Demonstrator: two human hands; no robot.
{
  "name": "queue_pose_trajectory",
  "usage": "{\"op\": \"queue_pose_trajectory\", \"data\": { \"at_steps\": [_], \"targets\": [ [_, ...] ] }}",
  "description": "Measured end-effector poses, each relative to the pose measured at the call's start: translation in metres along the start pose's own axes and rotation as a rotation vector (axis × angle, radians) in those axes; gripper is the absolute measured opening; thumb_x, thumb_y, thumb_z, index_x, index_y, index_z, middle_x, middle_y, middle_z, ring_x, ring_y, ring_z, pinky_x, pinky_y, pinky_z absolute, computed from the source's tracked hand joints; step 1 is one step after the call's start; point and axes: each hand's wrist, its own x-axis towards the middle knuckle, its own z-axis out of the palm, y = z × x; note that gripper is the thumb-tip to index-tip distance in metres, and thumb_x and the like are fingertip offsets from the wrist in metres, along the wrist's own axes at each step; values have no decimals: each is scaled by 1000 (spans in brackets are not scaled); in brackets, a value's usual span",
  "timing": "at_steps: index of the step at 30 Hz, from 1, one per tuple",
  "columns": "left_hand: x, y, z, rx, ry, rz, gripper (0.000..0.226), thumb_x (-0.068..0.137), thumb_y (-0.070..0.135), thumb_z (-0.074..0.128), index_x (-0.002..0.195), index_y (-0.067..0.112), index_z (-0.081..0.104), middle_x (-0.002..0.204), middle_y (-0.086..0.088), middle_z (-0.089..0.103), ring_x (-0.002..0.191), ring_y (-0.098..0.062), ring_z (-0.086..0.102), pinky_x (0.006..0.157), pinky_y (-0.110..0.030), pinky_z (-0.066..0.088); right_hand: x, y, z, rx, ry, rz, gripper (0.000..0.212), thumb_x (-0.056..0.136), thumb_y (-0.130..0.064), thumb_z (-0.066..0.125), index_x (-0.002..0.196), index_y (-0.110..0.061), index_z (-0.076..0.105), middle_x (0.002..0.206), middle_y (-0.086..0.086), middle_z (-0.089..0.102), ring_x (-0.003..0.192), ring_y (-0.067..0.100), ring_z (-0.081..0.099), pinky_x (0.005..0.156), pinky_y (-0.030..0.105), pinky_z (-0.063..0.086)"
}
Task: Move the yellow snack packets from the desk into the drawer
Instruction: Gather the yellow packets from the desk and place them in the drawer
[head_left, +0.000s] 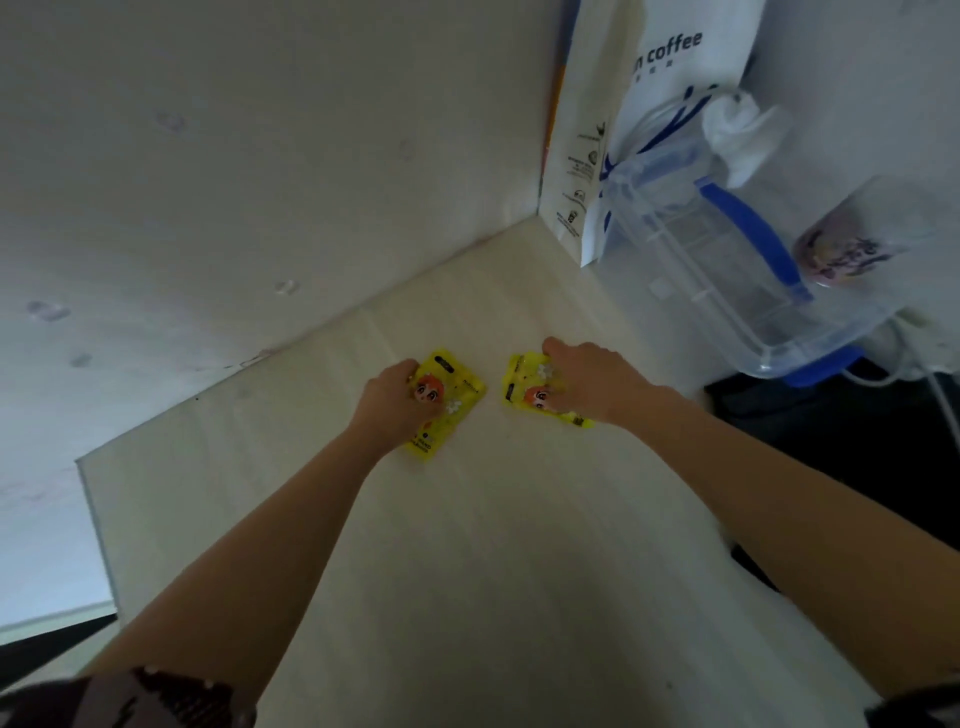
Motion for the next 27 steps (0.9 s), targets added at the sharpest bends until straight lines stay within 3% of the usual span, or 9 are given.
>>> {"op": "queue_pose_trajectory", "data": {
  "at_steps": [4,7,13,17,21,23,27],
  "targets": [
    [-60,-8,18,-218,43,-93,23,74,19,74,90,8,61,85,-9,66,80,-29,63,69,-39,54,-64,-3,30,23,-13,28,44,92,-47,51,118,-14,40,103,9,58,87,27,56,69,33,42],
    [-109,-9,38,-399,51,-147,20,74,18,75,90,14,63,87,-7,69,82,-26,67,69,-39,58,-113,-2,53,122,-22,108,44,90,-48,54,117,-15,43,109,10,59,95,30,59,75,37,48],
    [-191,-5,75,-606,73,-202,19,76,18,75,92,19,65,90,-5,71,84,-25,69,74,-44,59,-187,-8,83,384,83,218,29,87,-35,62,98,-16,43,96,9,60,82,26,58,68,35,48],
    [-252,1,103,-663,96,-208,16,77,16,75,89,17,64,86,-4,70,76,-19,68,61,-32,56,-241,-13,111,525,159,268,32,81,-37,68,98,-17,50,93,5,63,82,25,62,72,41,54],
    [-297,-3,127,-666,110,-230,19,77,17,76,94,14,66,88,-5,71,79,-21,69,67,-38,59,-290,-18,140,641,212,332,33,79,-36,71,99,-15,54,93,4,64,83,23,62,75,43,55],
    [-317,-2,140,-668,92,-227,19,79,17,74,95,14,65,89,-5,71,81,-22,69,65,-36,59,-314,-20,154,709,230,360,34,80,-32,72,103,-14,56,96,4,65,83,20,62,73,38,55],
    [-353,-6,163,-675,20,-209,17,80,16,74,94,14,64,88,-5,70,80,-21,69,63,-31,56,-368,-26,184,816,258,403,34,82,-28,72,110,-15,57,97,-2,63,82,13,59,59,15,44]
  ]
}}
